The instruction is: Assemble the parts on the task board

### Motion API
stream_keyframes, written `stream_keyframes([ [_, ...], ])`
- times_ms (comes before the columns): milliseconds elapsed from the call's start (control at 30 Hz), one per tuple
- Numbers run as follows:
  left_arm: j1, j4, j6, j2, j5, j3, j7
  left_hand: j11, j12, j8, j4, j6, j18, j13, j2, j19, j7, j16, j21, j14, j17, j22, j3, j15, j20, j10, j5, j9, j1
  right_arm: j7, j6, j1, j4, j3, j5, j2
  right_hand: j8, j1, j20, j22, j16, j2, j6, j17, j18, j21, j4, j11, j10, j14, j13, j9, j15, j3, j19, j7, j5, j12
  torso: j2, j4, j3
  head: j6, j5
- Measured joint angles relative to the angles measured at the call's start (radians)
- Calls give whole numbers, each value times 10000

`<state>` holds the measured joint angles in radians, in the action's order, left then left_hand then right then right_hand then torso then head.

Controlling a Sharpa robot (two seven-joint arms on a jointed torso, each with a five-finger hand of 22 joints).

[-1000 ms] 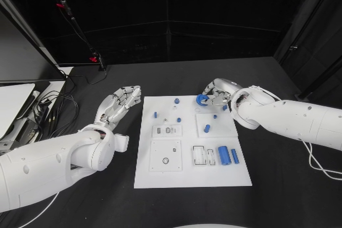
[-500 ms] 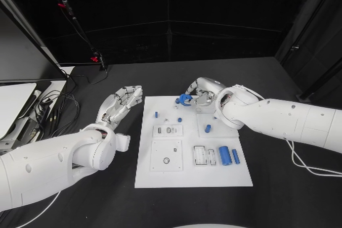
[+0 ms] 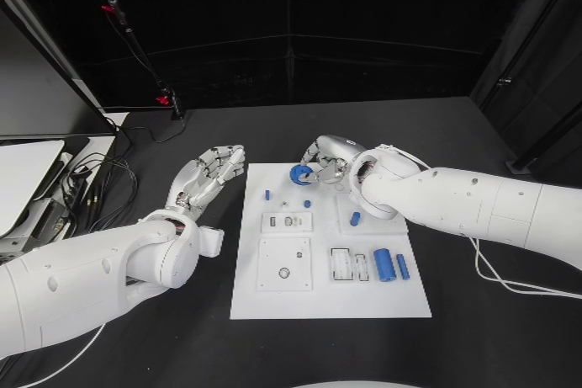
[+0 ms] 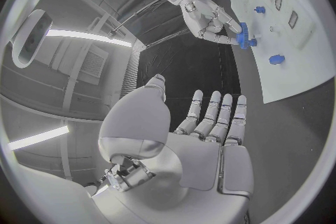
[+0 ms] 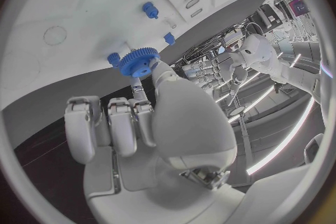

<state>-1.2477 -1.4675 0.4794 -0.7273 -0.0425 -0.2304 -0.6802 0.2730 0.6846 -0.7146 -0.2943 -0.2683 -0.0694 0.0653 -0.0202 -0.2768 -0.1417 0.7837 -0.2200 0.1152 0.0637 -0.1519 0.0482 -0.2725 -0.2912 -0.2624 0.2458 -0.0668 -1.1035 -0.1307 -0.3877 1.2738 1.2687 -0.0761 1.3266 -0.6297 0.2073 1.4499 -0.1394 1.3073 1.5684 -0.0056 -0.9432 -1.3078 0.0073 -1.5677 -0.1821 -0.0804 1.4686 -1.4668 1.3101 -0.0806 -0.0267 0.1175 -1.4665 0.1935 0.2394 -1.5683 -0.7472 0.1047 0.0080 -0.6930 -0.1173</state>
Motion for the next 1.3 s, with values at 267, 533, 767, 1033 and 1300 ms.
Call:
stream_keyframes([
  [267,0,5,-5,-11,-1,-5,0,0,-1,0,0,0,0,0,0,0,0,0,0,0,0,0,0,0,0,0,-2,0,0,-111,308,-1,-276,0,173,266,-71,-25,0,0,0,-26,-74,1,0,0,0,0,0,0,0,21,0,-1,0,12,-61,0,2,0,-2,-19,6],
  [533,0,5,-8,-5,-1,-8,0,0,-1,0,0,0,-1,0,0,0,0,0,0,0,0,0,0,0,0,0,-3,0,0,-188,514,-5,-546,-2,292,449,-126,-26,0,0,0,-26,-89,2,0,0,-1,0,0,0,0,42,0,-3,0,20,-80,0,2,0,-3,-40,27],
  [767,0,9,-8,-5,-1,-10,0,0,-1,0,0,0,0,0,0,0,0,0,0,0,0,0,0,0,0,0,-4,0,0,-244,675,-9,-631,-4,341,530,-141,-26,0,0,0,-26,-92,2,1,0,19,0,0,0,0,42,-1,16,0,19,-99,0,3,-2,0,-94,63],
  [1033,0,6,-8,-11,-1,-12,0,0,-1,0,0,0,0,0,0,0,0,0,0,0,0,1,0,0,0,0,33,0,0,-335,831,-12,-751,-4,367,605,-218,-39,0,0,0,-39,-111,3,1,0,21,-1,0,0,0,42,-1,17,0,0,-110,0,7,-6,0,-144,76],
  [1300,0,-4,-10,-6,-1,-13,0,0,-1,0,0,0,-1,0,-38,0,0,0,0,0,0,0,0,0,0,0,33,0,-39,-423,997,-23,-921,-7,377,705,-257,-52,0,0,0,-52,-124,3,1,0,11,-6,-5,0,0,79,-1,73,0,-15,-136,0,6,-12,0,-176,39],
])
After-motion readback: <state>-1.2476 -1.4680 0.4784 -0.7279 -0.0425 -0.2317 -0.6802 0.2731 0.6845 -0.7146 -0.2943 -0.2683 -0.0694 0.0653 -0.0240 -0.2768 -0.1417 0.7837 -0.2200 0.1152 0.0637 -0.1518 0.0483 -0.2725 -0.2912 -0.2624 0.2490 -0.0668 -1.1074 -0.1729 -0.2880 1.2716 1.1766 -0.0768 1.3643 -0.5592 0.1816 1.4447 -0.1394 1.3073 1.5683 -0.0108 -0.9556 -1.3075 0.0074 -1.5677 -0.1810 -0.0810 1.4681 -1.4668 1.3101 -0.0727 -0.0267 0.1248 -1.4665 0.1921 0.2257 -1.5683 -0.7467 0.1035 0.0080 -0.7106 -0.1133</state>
